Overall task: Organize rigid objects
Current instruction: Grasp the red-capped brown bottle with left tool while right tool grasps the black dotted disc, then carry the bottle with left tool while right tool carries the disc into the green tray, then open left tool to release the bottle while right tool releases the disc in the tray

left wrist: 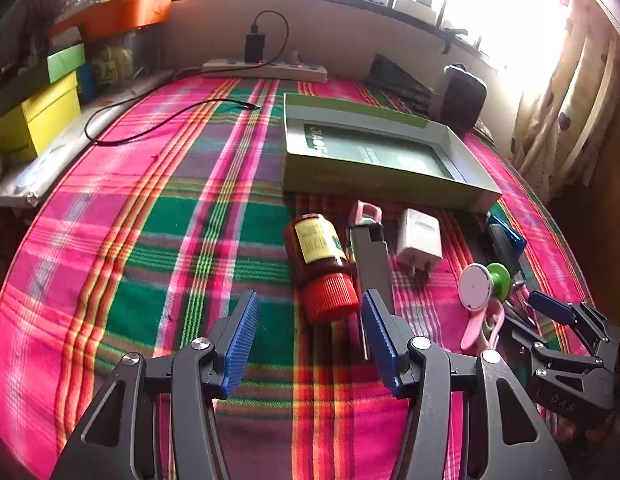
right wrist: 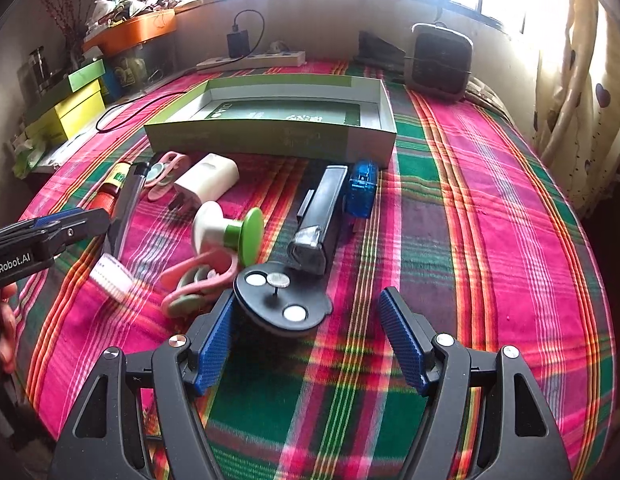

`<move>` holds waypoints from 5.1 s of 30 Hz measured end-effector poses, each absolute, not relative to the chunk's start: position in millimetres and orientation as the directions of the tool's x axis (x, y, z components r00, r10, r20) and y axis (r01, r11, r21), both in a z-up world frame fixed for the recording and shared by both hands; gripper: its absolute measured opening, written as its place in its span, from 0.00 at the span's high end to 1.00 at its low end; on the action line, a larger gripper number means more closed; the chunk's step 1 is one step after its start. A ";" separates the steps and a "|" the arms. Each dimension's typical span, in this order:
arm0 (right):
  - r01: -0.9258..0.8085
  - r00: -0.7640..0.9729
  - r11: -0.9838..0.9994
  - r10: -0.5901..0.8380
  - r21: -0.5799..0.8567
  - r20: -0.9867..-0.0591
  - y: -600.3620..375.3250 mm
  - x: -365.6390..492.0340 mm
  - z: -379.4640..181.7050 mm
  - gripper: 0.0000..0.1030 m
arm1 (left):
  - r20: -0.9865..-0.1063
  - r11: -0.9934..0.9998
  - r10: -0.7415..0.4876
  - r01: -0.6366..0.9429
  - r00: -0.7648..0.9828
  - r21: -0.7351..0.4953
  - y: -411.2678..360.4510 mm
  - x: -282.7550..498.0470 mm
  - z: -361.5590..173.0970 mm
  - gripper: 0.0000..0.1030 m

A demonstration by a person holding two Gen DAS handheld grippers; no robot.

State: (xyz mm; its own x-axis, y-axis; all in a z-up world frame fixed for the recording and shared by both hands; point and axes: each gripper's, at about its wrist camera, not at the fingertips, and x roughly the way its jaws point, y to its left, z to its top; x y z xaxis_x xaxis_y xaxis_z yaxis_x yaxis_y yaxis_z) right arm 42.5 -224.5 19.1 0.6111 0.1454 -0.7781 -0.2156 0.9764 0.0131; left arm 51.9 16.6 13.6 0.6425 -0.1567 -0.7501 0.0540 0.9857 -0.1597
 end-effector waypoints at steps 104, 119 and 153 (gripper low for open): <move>-0.371 0.603 0.928 0.207 -0.041 -0.770 -219.3 233.9 59.8 0.75 | -0.795 0.984 -0.160 0.155 0.585 -0.084 -17.2 239.2 30.9 0.70; -0.372 0.590 0.925 0.170 -0.079 -0.789 -208.4 260.6 36.9 0.75 | -0.813 0.985 -0.125 0.169 0.569 -0.033 -27.0 250.7 16.3 0.70; -0.364 0.611 0.931 0.223 -0.020 -0.759 -208.7 260.9 39.1 0.56 | -0.798 0.985 -0.140 0.163 0.586 -0.054 -26.1 245.9 20.8 0.54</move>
State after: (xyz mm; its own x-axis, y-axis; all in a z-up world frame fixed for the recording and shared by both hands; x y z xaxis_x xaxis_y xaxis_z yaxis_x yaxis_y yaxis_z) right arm 260.9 -208.7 39.1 0.6113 0.2228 -0.7594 -0.3643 0.9311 -0.0201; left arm 245.9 -26.1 20.9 0.5859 -0.1403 -0.7982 0.1626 0.9852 -0.0538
